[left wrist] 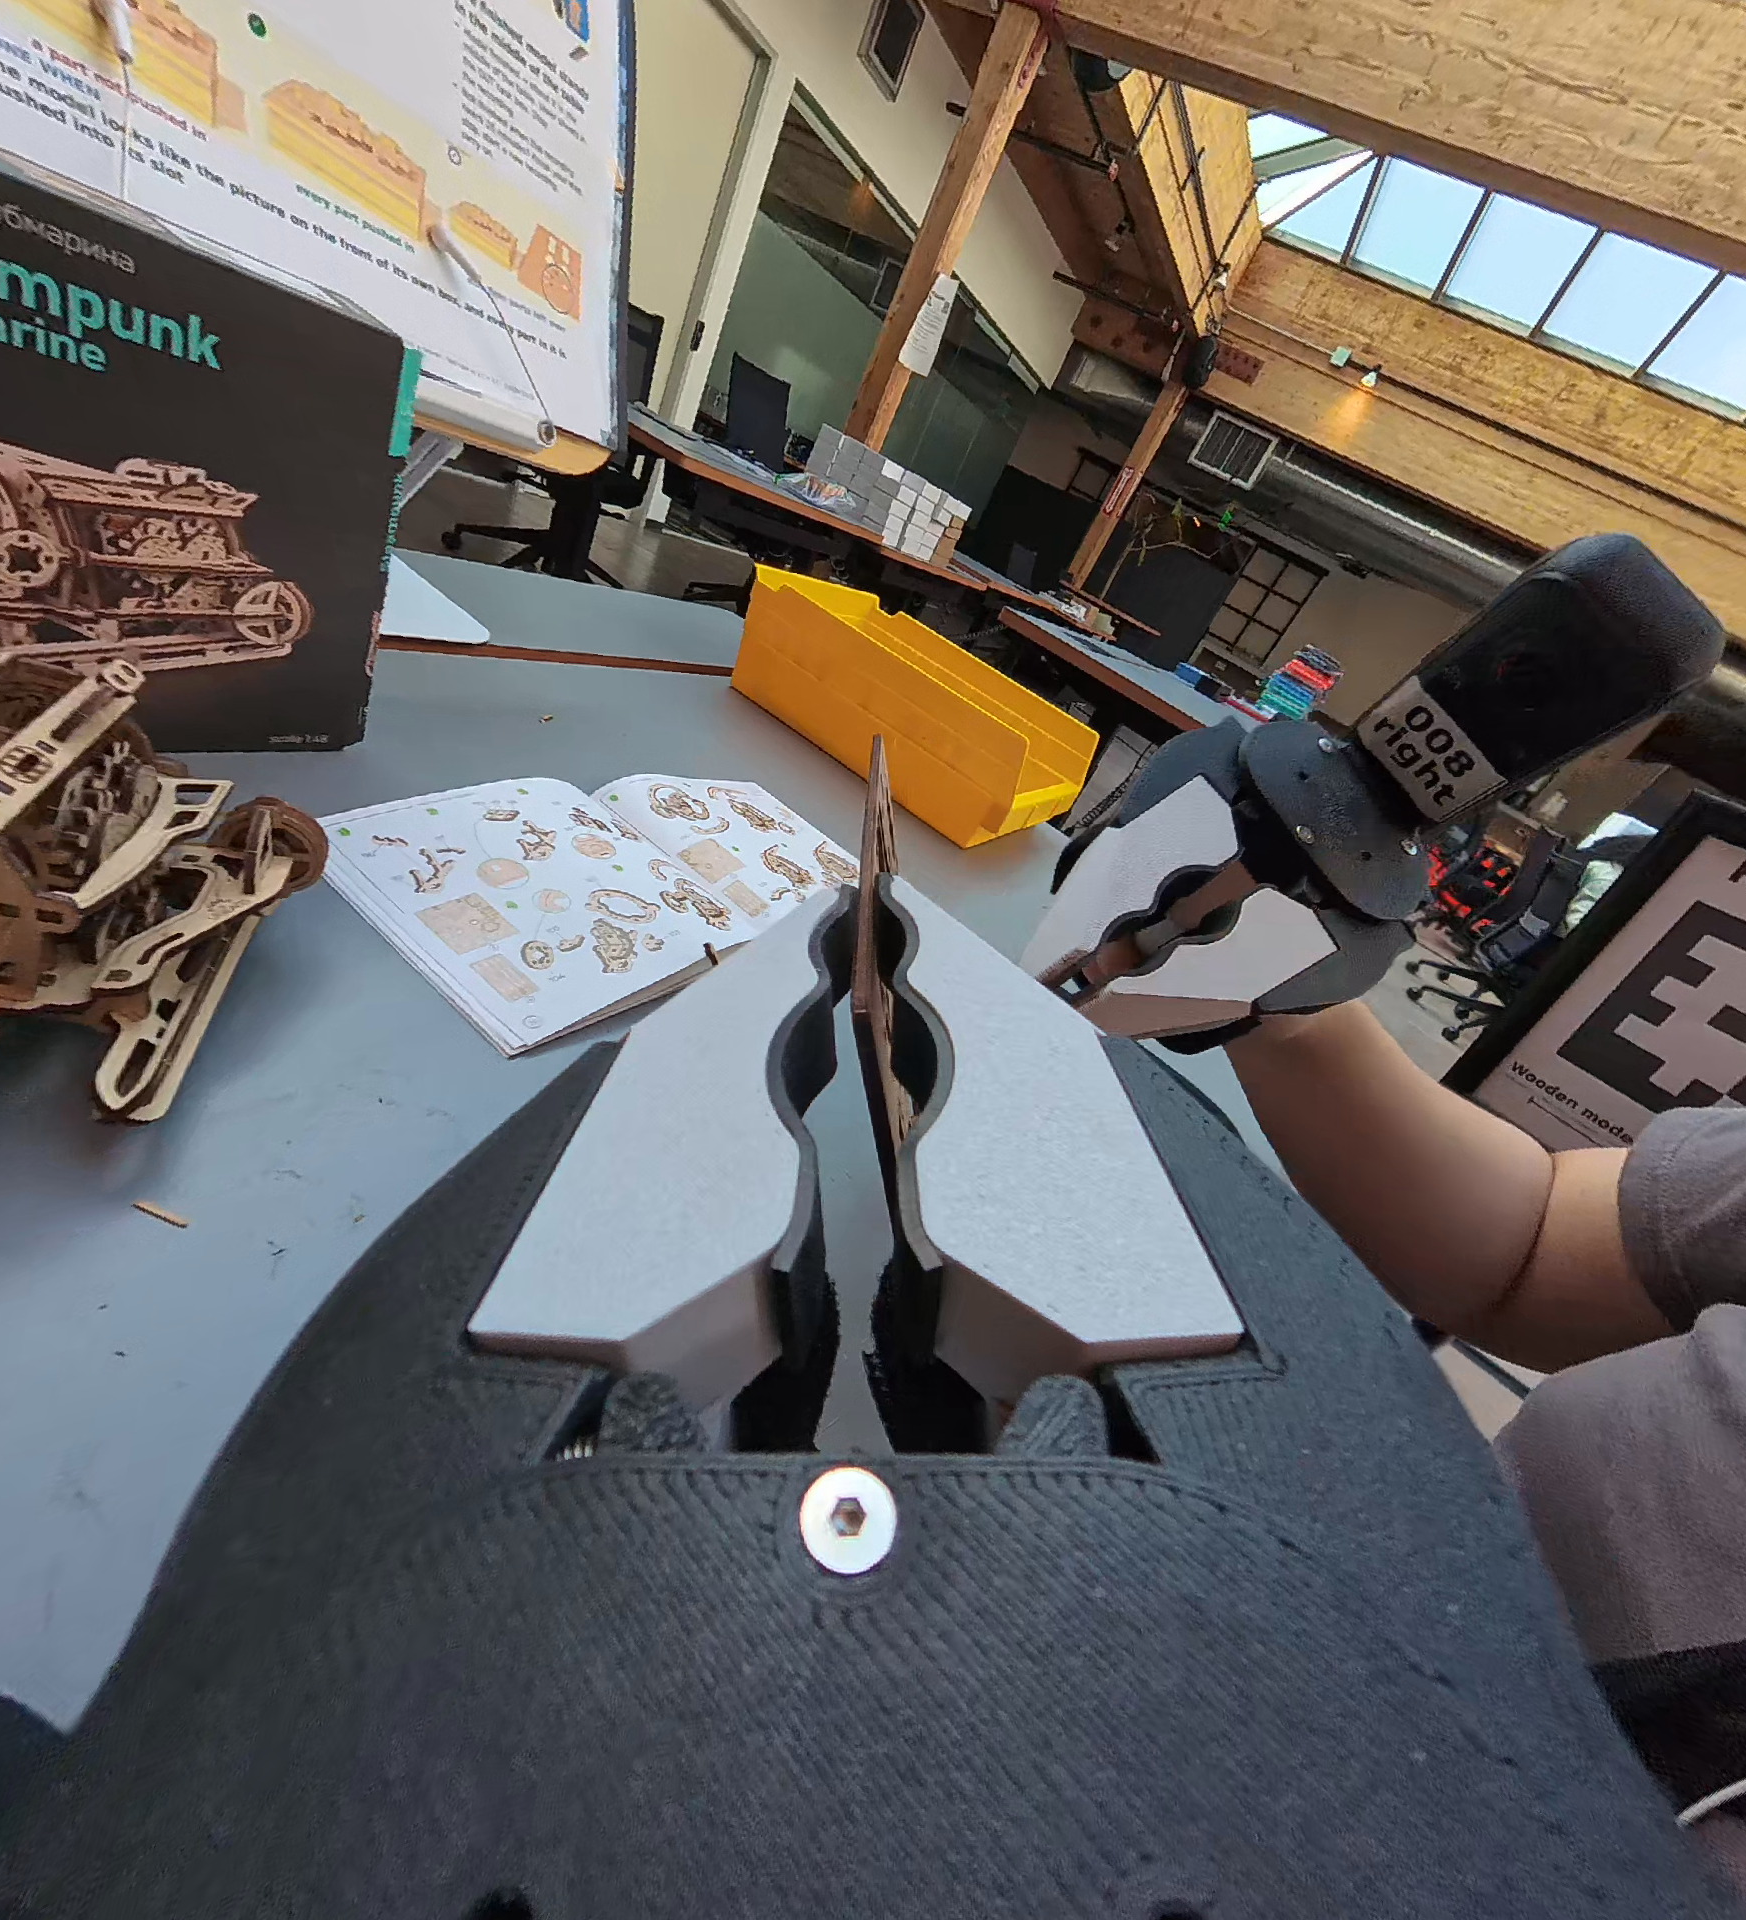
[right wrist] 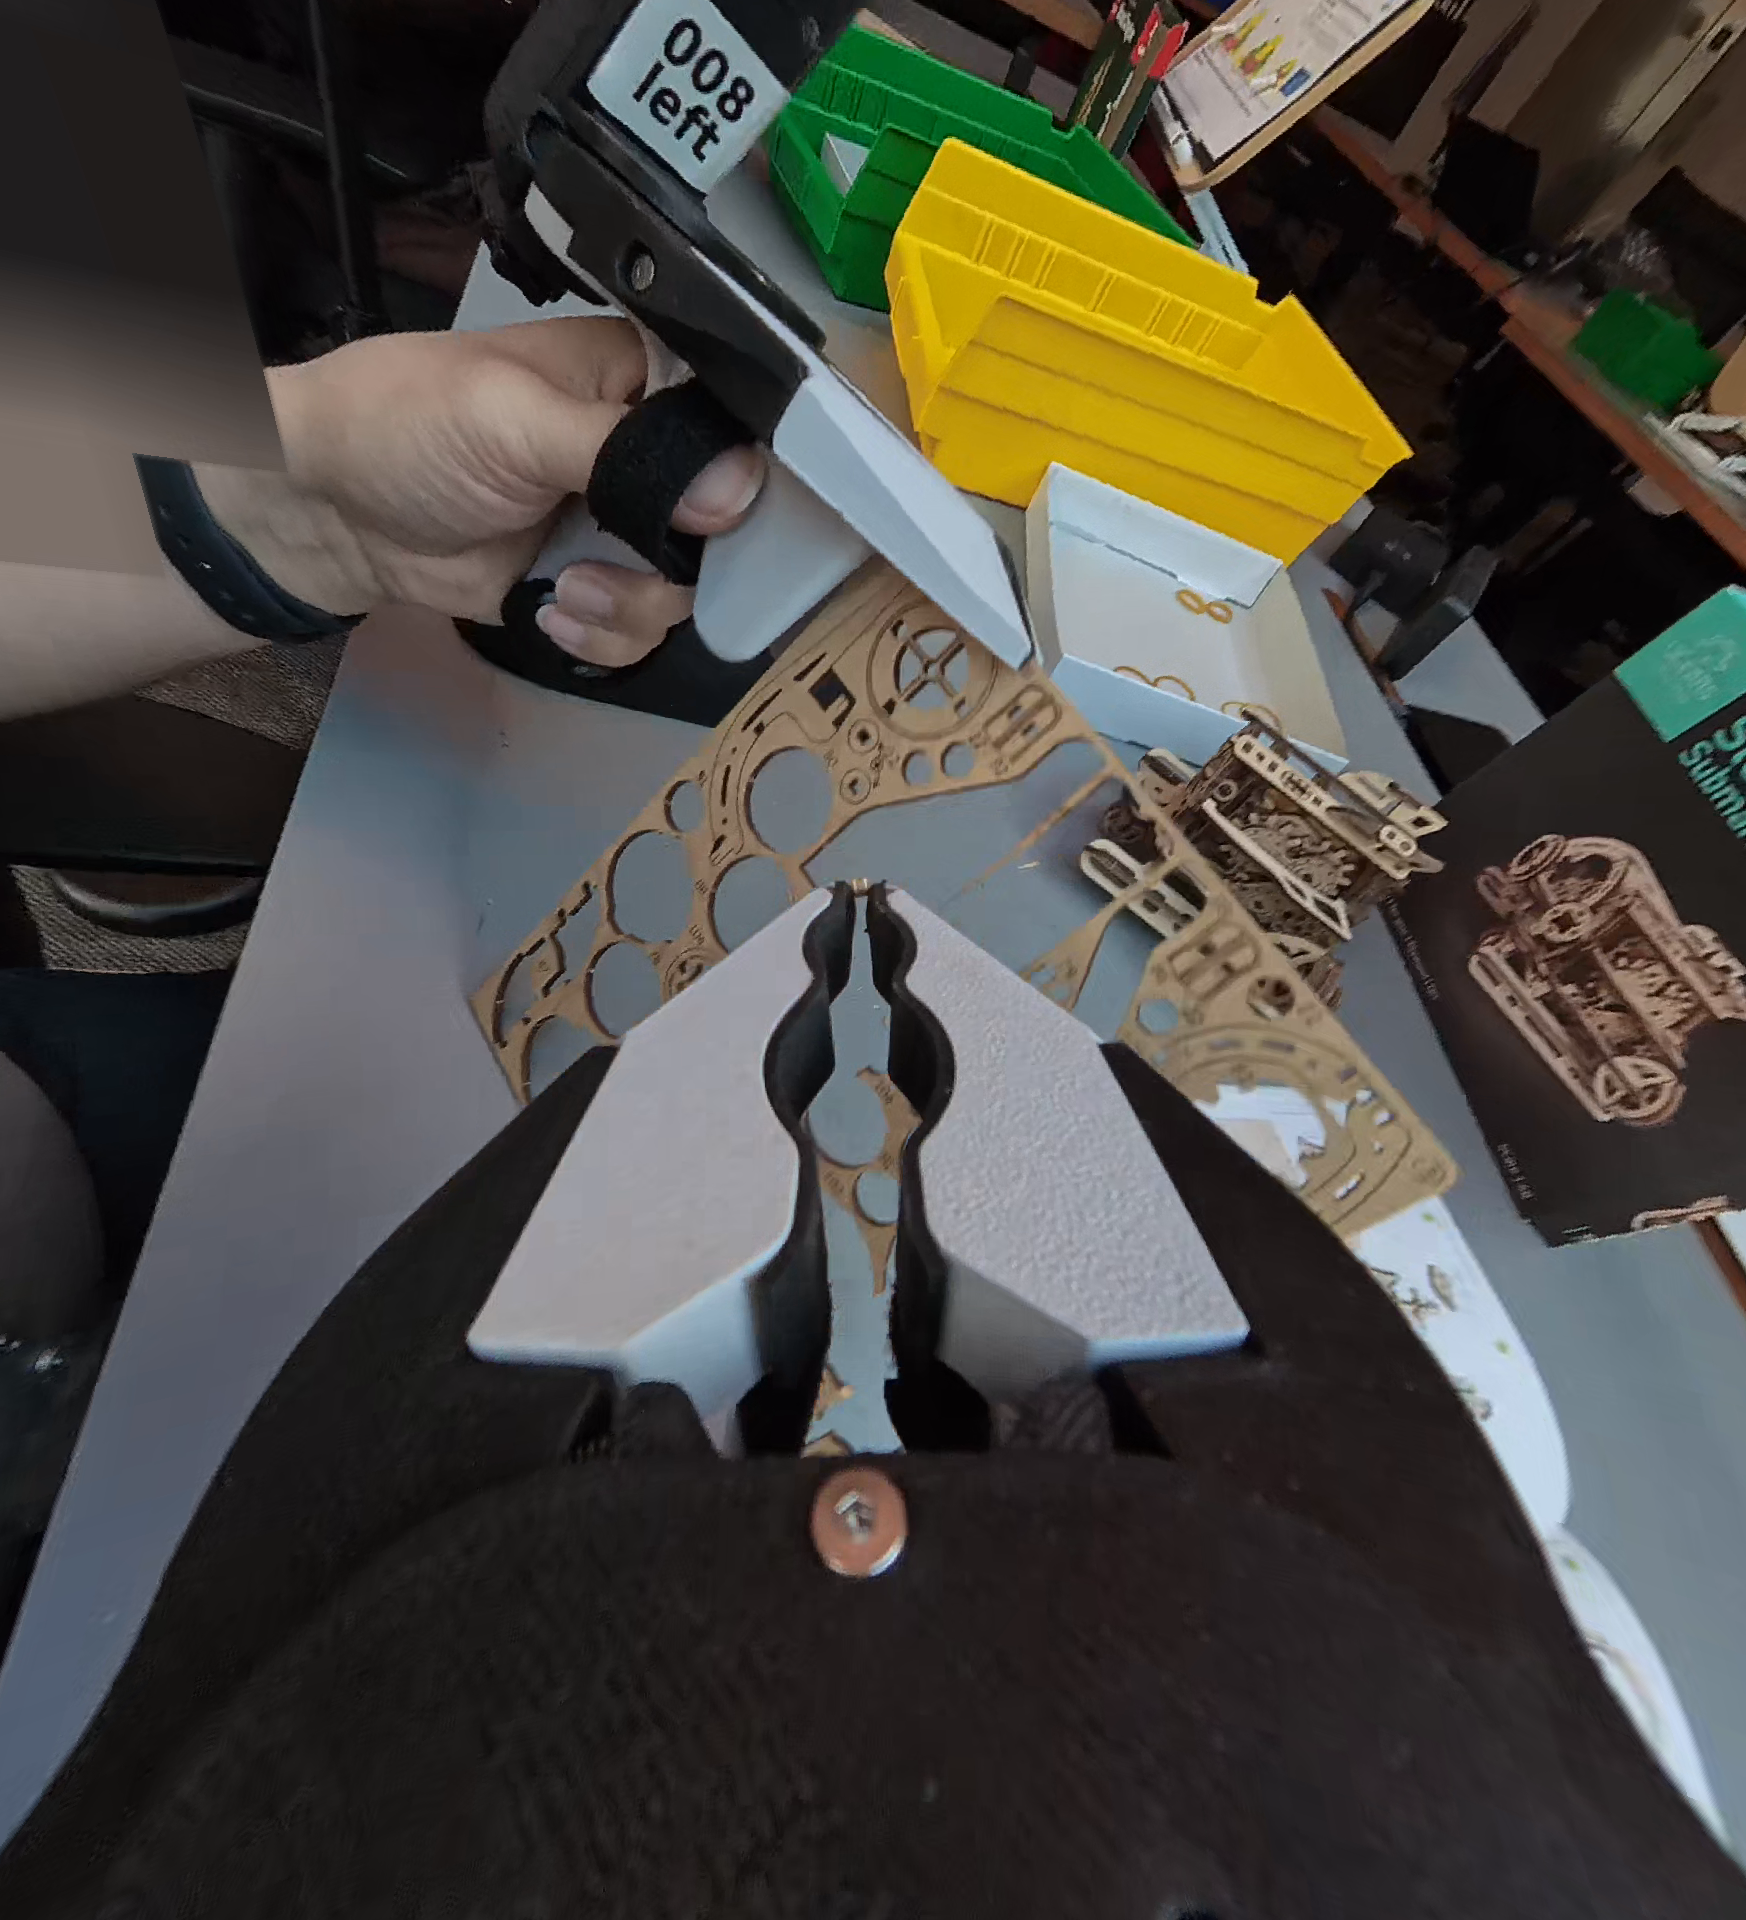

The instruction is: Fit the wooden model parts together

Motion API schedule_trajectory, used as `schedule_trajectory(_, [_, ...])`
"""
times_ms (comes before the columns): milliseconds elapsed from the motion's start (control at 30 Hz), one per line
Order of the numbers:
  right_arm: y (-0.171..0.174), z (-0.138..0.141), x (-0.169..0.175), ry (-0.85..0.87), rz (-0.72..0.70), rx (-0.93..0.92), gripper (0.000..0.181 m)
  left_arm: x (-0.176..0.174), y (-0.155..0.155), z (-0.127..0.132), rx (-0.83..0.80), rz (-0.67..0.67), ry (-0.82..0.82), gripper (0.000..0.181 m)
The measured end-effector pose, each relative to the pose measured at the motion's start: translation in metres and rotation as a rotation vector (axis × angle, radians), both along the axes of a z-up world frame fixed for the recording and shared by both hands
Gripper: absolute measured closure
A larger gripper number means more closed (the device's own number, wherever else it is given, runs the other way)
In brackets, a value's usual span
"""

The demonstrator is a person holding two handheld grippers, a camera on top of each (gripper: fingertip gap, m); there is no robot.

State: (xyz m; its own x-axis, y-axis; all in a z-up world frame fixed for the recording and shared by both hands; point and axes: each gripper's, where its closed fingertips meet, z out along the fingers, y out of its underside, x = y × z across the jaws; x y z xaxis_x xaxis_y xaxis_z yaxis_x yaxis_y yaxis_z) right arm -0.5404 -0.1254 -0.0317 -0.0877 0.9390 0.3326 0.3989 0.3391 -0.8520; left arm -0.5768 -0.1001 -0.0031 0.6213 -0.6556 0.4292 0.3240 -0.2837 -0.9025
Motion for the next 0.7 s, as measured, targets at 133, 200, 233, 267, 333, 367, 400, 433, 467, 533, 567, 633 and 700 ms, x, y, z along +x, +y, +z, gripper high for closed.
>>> schedule_trajectory(133, [0.008,-0.010,0.012,0.039,-0.057,-0.199,0.181,-0.025,0.000,-0.003,-0.005,0.060,0.061,0.181])
schedule_trajectory(200, [0.018,-0.015,0.020,0.071,-0.103,-0.305,0.181,-0.040,-0.001,-0.003,-0.010,0.091,0.084,0.181])
schedule_trajectory(233, [0.022,-0.020,0.025,0.074,-0.116,-0.369,0.181,-0.048,-0.002,-0.002,-0.008,0.110,0.087,0.181])
schedule_trajectory(267, [0.025,-0.029,0.029,0.054,-0.128,-0.444,0.181,-0.056,-0.004,0.000,-0.004,0.128,0.084,0.181])
schedule_trajectory(333, [0.028,-0.054,0.036,-0.027,-0.138,-0.574,0.181,-0.069,-0.008,0.006,0.005,0.152,0.075,0.181])
schedule_trajectory(367, [0.028,-0.068,0.039,-0.083,-0.146,-0.621,0.181,-0.075,-0.010,0.008,0.010,0.161,0.072,0.181])
schedule_trajectory(400, [0.032,-0.082,0.042,-0.140,-0.182,-0.637,0.177,-0.079,-0.012,0.011,0.015,0.168,0.070,0.181])
schedule_trajectory(433, [0.035,-0.092,0.046,-0.195,-0.212,-0.632,0.164,-0.083,-0.013,0.013,0.020,0.171,0.074,0.181])
schedule_trajectory(467, [0.038,-0.095,0.049,-0.224,-0.226,-0.616,0.155,-0.084,-0.015,0.014,0.026,0.168,0.081,0.181])
schedule_trajectory(533, [0.051,-0.082,0.053,-0.187,-0.253,-0.536,0.155,-0.081,-0.020,0.019,0.052,0.138,0.100,0.181])
schedule_trajectory(567, [0.057,-0.067,0.055,-0.144,-0.254,-0.500,0.154,-0.078,-0.022,0.020,0.063,0.124,0.115,0.181])
schedule_trajectory(633, [0.067,-0.033,0.057,-0.050,-0.238,-0.435,0.151,-0.072,-0.025,0.022,0.080,0.110,0.150,0.181])
schedule_trajectory(700, [0.071,0.003,0.054,0.021,-0.212,-0.336,0.147,-0.062,-0.028,0.023,0.106,0.082,0.180,0.181])
